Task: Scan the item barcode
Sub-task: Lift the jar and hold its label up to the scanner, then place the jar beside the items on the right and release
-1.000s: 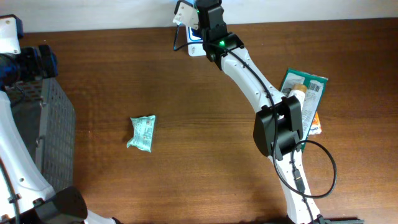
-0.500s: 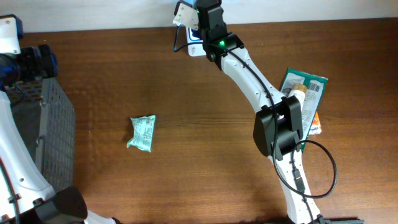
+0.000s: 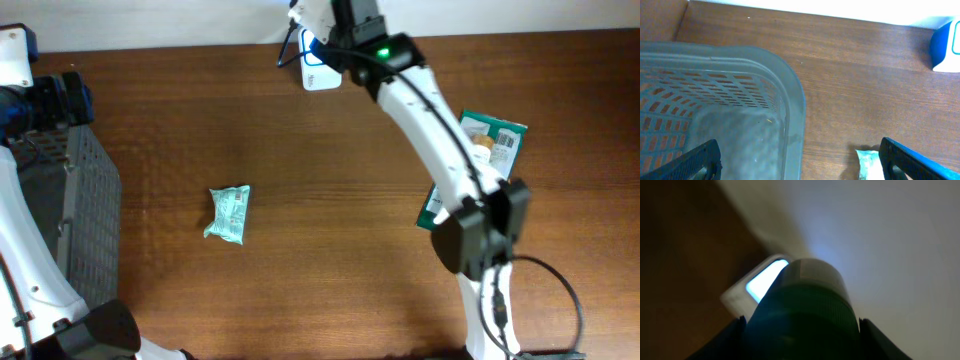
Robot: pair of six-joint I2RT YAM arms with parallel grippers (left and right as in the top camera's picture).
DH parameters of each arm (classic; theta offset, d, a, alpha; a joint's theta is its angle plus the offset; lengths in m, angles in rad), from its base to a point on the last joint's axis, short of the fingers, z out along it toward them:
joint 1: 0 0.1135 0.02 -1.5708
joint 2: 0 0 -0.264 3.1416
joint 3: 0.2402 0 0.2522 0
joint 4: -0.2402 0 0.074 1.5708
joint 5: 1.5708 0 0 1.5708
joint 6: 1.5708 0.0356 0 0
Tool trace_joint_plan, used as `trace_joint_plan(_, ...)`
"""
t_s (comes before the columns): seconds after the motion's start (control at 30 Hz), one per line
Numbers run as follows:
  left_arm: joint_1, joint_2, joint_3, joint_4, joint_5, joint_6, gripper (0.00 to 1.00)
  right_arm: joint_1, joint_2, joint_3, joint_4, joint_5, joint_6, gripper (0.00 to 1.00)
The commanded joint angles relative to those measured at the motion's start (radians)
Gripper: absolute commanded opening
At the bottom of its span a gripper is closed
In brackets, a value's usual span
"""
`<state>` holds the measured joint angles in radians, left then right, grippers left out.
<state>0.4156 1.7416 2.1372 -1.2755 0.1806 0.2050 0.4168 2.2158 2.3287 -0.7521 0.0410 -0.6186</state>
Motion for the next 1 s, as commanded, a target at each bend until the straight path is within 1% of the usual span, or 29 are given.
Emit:
trace_joint_plan(0.0, 0.005, -0.001, -0.002, 0.001, 0.010, -0.009, 0.99, 0.006, -0.097, 0.018, -0.211, -0.210, 0.221, 0.51)
trace_joint_plan(0.13, 0.005, -0.001, -0.002, 0.001, 0.010, -0.009, 0.99, 0.006, -0.094, 0.017, -0.487, -0.247, 0.235, 0.62)
trace_joint_plan(0.2, 0.005, -0.001, -0.002, 0.001, 0.010, -0.009, 0.99, 0.006, -0.084, 0.017, -0.590, -0.247, 0.235, 0.62)
trace_joint_plan(0.3, 0.005, -0.001, -0.002, 0.001, 0.010, -0.009, 0.99, 0.006, -0.063, -0.012, -0.676, -0.228, 0.236, 0.61)
trace_joint_plan(0.37, 0.005, -0.001, -0.002, 0.001, 0.010, -0.009, 0.99, 0.003, -0.057, -0.059, -0.685, -0.204, 0.236, 0.60)
trace_joint_plan(0.43, 0.005, -0.001, -0.002, 0.001, 0.010, -0.009, 0.99, -0.007, -0.053, -0.134, -0.674, -0.182, 0.269, 0.60)
trace_joint_plan(0.63, 0.005, -0.001, -0.002, 0.001, 0.010, -0.009, 0.99, -0.080, -0.050, -0.339, -0.543, -0.157, 0.370, 0.54)
trace_joint_plan(0.73, 0.005, -0.001, -0.002, 0.001, 0.010, -0.009, 0.99, -0.149, -0.050, -0.368, -0.503, -0.154, 0.392, 0.49)
trace_joint_plan(0.97, 0.005, -0.001, -0.002, 0.001, 0.010, -0.009, 0.99, -0.273, -0.050, -0.380, -0.440, -0.134, 0.392, 0.49)
